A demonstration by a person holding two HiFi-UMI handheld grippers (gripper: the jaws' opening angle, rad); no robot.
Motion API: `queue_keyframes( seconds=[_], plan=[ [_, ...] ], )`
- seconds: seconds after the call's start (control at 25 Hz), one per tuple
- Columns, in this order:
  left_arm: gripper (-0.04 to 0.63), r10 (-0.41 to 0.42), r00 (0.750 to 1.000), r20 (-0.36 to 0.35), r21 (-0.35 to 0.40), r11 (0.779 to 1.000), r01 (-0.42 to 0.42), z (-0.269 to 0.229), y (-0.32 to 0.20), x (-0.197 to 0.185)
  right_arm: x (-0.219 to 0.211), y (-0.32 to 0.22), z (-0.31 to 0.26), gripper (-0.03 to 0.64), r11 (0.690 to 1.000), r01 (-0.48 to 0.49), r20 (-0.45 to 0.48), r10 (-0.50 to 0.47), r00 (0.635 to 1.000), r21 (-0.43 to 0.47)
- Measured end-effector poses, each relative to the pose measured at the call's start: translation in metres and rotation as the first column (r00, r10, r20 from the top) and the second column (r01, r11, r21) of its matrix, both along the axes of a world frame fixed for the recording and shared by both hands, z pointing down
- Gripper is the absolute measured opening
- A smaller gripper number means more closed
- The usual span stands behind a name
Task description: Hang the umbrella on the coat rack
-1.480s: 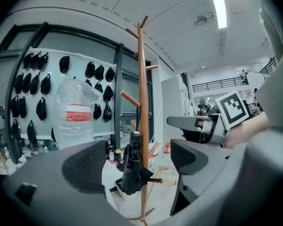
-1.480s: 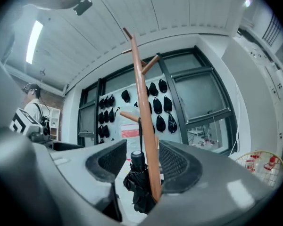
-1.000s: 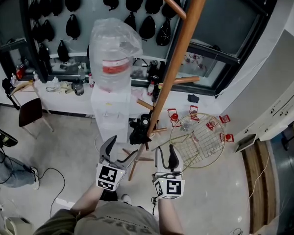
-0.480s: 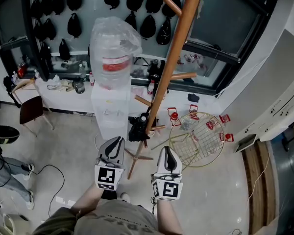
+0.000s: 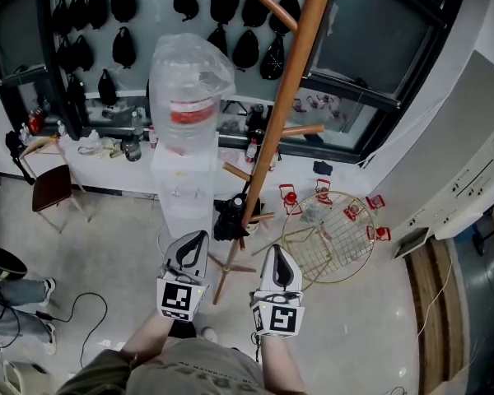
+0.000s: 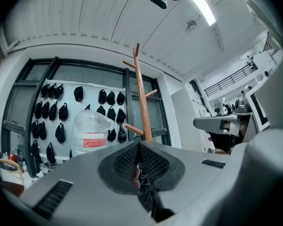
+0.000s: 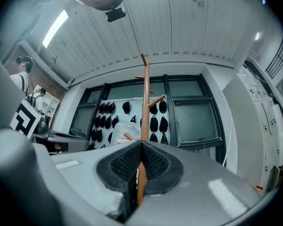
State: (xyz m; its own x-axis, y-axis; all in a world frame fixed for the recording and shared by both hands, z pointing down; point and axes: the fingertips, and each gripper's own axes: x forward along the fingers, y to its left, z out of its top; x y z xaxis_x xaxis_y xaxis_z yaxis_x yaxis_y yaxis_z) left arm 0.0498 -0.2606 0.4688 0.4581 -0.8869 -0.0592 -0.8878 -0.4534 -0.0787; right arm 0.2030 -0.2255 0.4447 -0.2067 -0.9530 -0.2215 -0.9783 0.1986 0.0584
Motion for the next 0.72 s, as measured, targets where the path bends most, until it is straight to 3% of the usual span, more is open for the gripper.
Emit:
queue_keyframes(
  seconds=[0.4, 0.72],
  plan=[
    [0.009, 0.014, 1.0, -0.006, 0.02, 1.0, -0.014, -0.004, -0.002, 0.004, -0.009, -0.003, -0.007, 0.002, 0.999, 0.042, 0.006, -0.042, 0.999, 0.03],
    [0.009, 0.032, 0.999, -0.005, 0.056, 0.998, -0.032, -0.013, -0.001, 0.008, -0.013, -0.008, -0.008, -0.002, 0.999, 0.036, -0.036, -0.036, 0.999, 0.002]
  ],
)
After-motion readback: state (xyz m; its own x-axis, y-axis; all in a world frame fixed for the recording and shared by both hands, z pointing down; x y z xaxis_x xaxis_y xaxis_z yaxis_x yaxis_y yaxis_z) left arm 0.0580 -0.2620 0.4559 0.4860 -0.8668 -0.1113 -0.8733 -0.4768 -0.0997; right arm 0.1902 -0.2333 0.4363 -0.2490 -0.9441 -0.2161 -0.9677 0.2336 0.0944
